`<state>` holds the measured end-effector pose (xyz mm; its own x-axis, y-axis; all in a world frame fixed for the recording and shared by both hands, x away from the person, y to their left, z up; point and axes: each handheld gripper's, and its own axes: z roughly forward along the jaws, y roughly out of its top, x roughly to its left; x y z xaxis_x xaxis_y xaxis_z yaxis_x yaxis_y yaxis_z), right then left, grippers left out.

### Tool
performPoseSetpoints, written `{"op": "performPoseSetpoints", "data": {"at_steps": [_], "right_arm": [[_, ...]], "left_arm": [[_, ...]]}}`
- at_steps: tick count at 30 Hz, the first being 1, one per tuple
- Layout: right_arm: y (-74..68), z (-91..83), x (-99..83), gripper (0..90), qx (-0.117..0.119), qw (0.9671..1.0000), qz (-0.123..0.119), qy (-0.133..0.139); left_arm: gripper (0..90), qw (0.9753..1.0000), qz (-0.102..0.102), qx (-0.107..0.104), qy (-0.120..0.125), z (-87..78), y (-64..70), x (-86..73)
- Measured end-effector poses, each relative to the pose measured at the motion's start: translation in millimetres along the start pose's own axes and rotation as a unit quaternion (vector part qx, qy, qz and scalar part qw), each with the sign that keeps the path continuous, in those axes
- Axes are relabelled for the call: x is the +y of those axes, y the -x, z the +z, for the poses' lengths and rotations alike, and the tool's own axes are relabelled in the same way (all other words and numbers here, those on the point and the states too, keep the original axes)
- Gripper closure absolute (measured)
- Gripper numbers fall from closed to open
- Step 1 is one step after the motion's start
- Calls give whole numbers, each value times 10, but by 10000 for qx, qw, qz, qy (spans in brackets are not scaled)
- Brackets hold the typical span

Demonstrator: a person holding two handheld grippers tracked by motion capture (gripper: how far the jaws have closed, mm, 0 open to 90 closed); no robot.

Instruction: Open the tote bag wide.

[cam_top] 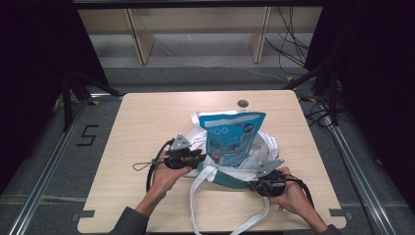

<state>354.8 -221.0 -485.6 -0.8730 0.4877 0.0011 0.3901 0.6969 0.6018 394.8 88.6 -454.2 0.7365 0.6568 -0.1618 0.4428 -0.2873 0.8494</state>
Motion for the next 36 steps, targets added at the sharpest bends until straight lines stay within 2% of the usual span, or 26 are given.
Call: {"op": "performPoseSetpoints", "data": {"at_steps": [1,2,3,4,5,6,7,8,9,10,12,13,15,16,18,21,23,24,27,28,29,30,32,33,35,36], "right_arm": [[0,0,0,849,0,10000,0,0],[5,4,-1,850,-48,10000,-2,-7],[5,4,-1,850,-48,10000,-2,-7],[2,3,-2,848,-73,10000,10,-14],[2,3,-2,848,-73,10000,10,-14],[-24,1,-2,848,10,9999,106,-2],[-24,7,2,850,-67,10000,62,39],[-22,5,8,853,-26,10000,4,78],[-22,5,8,853,-26,10000,4,78],[-22,20,15,854,-13,9999,75,131],[-41,75,23,859,-155,9998,140,57],[-41,75,23,859,-155,9998,140,57],[-69,108,45,860,-366,9993,31,-13],[-66,111,40,860,-363,9993,45,21],[-37,99,31,860,-332,9994,4,39],[-44,104,37,860,-301,9995,70,65],[-30,114,50,860,-330,9994,86,91],[2,115,62,859,-281,9995,145,72],[37,134,77,859,-295,9994,125,123],[67,157,88,857,-270,9992,133,250],[67,157,88,857,-270,9992,133,250],[93,150,99,842,-132,9989,219,387],[107,51,130,790,10,9980,318,555],[115,-6,152,770,-35,9975,260,662],[123,-215,234,737,-61,9964,174,823],[123,-215,234,737,-61,9964,174,823]], "left_arm": [[732,10000,0,0,0,0,0,0],[758,9996,-98,-250,-19,93,76,-29],[778,9996,-98,-250,-19,93,76,-29],[800,9990,128,-286,-321,183,154,-113],[813,9990,128,-286,-321,183,154,-113],[816,9982,270,-109,-518,254,165,-228],[820,9982,270,-109,-518,254,165,-228],[833,9956,556,159,-735,303,140,-326],[848,9956,556,159,-735,303,140,-326],[855,9904,886,315,-1012,389,144,-438],[887,9914,853,363,-919,425,128,-493],[887,9914,853,363,-919,425,128,-493],[885,9897,959,423,-974,427,156,-479],[884,9876,1054,503,-1051,422,167,-459],[880,9871,1096,523,-1043,425,184,-451],[875,9869,1126,515,-1030,417,178,-442],[874,9882,1022,558,-991,414,140,-428],[874,9881,1028,600,-970,409,116,-419],[870,9874,1075,636,-968,411,91,-410],[867,9907,897,659,-786,427,80,-407],[862,9907,897,659,-786,427,80,-407],[853,9913,857,650,-760,398,62,-383],[831,9918,860,667,-673,364,66,-356],[830,9916,915,640,-646,336,68,-332],[826,9925,871,637,-576,329,89,-323],[826,9921,931,628,-557,317,96,-307]]}}
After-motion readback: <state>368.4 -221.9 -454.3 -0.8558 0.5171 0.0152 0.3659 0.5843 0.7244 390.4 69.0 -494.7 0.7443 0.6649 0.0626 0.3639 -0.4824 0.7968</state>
